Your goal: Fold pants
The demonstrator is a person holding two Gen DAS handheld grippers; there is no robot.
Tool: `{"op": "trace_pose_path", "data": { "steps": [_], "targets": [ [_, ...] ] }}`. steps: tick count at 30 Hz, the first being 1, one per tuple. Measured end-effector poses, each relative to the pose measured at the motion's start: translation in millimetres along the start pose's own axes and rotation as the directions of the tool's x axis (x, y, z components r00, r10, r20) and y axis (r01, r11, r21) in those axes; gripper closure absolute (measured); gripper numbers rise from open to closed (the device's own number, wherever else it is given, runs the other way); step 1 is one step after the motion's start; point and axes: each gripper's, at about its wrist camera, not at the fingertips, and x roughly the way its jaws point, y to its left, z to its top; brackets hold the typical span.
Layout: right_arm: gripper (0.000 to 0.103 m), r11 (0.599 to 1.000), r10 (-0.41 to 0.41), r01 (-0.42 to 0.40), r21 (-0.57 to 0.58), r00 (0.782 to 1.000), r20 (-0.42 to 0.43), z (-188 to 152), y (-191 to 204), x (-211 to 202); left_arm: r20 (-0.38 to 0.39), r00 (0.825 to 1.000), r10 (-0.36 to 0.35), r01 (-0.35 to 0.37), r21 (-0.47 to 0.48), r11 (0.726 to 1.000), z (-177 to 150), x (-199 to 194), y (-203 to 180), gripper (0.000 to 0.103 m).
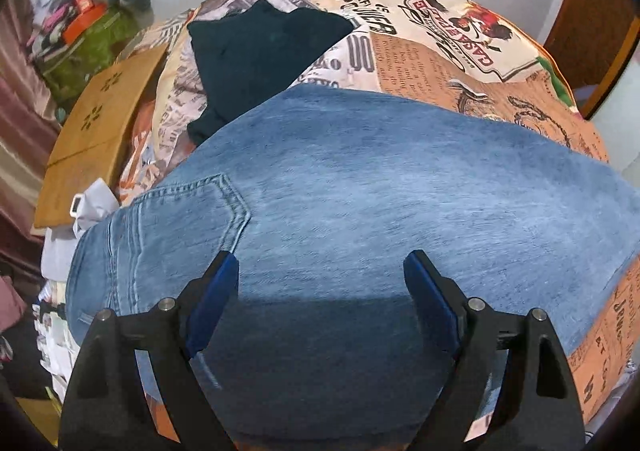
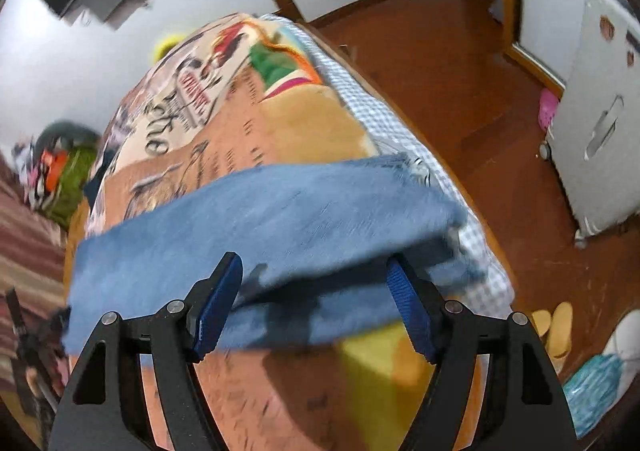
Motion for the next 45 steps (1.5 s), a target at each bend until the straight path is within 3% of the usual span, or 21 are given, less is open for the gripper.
{"op": "trace_pose_path", "data": {
  "steps": [4,7,9,14,18,20,21,23,24,25,28,29,31,32,33,35,39,41,45],
  "targets": [
    [0.035,1.000,-0.006,0.004,0.023,0.998,0.069,18.4,-4.7,0.5,0.011,1.000,0.016,-0.016,0.019,1.000,0.5,0.4,-4.5,0.016],
    [0.064,0.999,0.006,-0.010,0.042,0.995,0.097,35.9,-10.4,0.3,0.003,1.000,0.001,-0.001,0.000,1.000,0.9,1.9,-2.8,0.014],
    [0.090,0.999,0.024,-0.027,0.033,0.996,0.080,44.3,-9.2,1.3,-0.001,1.000,-0.013,0.013,-0.015,1.000,1.0,3.1,0.3,0.014],
    [0.097,0.995,0.095,-0.091,-0.035,0.985,0.147,51.7,0.3,-25.8,-0.002,1.000,-0.030,0.030,-0.041,0.999,0.4,4.9,4.0,0.012],
    [0.097,0.990,0.011,0.025,-0.141,0.968,0.252,42.7,18.0,-56.2,0.004,1.000,-0.021,0.021,-0.034,0.999,-0.3,4.1,2.3,0.012],
    [0.097,0.977,-0.088,0.134,-0.165,0.961,0.261,36.4,17.0,-57.6,0.008,1.000,-0.019,0.019,-0.030,0.999,-1.0,3.8,2.1,0.012],
    [0.097,0.960,-0.171,0.223,-0.172,0.947,0.271,33.4,16.0,-56.0,0.009,1.000,-0.020,0.020,-0.029,0.999,-1.3,3.9,2.2,0.012],
    [0.097,0.904,-0.316,0.383,-0.191,0.898,0.307,28.0,11.1,-55.6,0.010,1.000,-0.025,0.025,-0.032,0.999,-1.9,4.1,3.4,0.012],
    [0.097,0.900,-0.336,0.397,-0.183,0.896,0.290,27.1,5.3,-56.0,0.010,1.000,-0.027,0.028,-0.034,0.999,-1.9,4.1,3.9,0.012],
    [0.097,0.912,-0.326,0.375,-0.166,0.909,0.260,25.9,-1.5,-56.8,0.012,1.000,-0.029,0.029,-0.035,0.999,-2.1,4.1,4.2,0.012],
    [0.095,0.939,-0.279,0.311,-0.149,0.939,0.203,17.1,-7.8,-65.4,0.013,0.999,-0.029,0.030,-0.036,0.999,-2.3,4.2,4.4,0.012],
    [0.090,0.942,-0.265,0.295,-0.159,0.946,0.188,12.5,-4.6,-67.4,0.013,0.999,-0.029,0.029,-0.036,0.999,-2.4,4.1,4.4,0.012],
    [0.068,0.959,-0.208,0.234,-0.162,0.965,0.159,1.8,3.0,-72.9,0.014,1.000,-0.026,0.026,-0.037,0.999,-2.5,4.0,3.6,0.012],
    [0.048,0.971,-0.164,0.187,-0.152,0.975,0.151,-4.1,5.6,-75.3,0.015,1.000,-0.024,0.024,-0.038,0.999,-2.6,3.8,3.2,0.012],
    [0.033,0.981,-0.118,0.138,-0.135,0.982,0.148,-9.8,7.8,-76.4,0.016,1.000,-0.023,0.023,-0.039,0.999,-2.7,3.5,3.0,0.012],
    [0.029,0.993,-0.049,0.062,-0.099,0.990,0.131,-19.1,11.7,-73.5,0.019,1.000,-0.025,0.026,-0.042,0.999,-3.1,3.1,3.2,0.012],
    [0.030,0.994,0.104,-0.104,0.023,0.995,0.002,-36.0,10.2,-45.3,0.018,0.999,-0.037,0.037,-0.046,0.998,-3.8,2.5,4.7,0.012],
    [0.030,0.989,0.138,-0.136,0.055,0.990,-0.029,-39.7,11.6,-32.1,0.018,0.999,-0.039,0.040,-0.044,0.998,-4.3,2.1,4.6,0.012],
    [0.030,0.987,0.119,-0.115,0.113,0.993,-0.026,-32.7,5.7,-10.1,0.019,0.999,-0.039,0.040,-0.047,0.998,-4.6,2.0,4.3,0.012]
  ]
}}
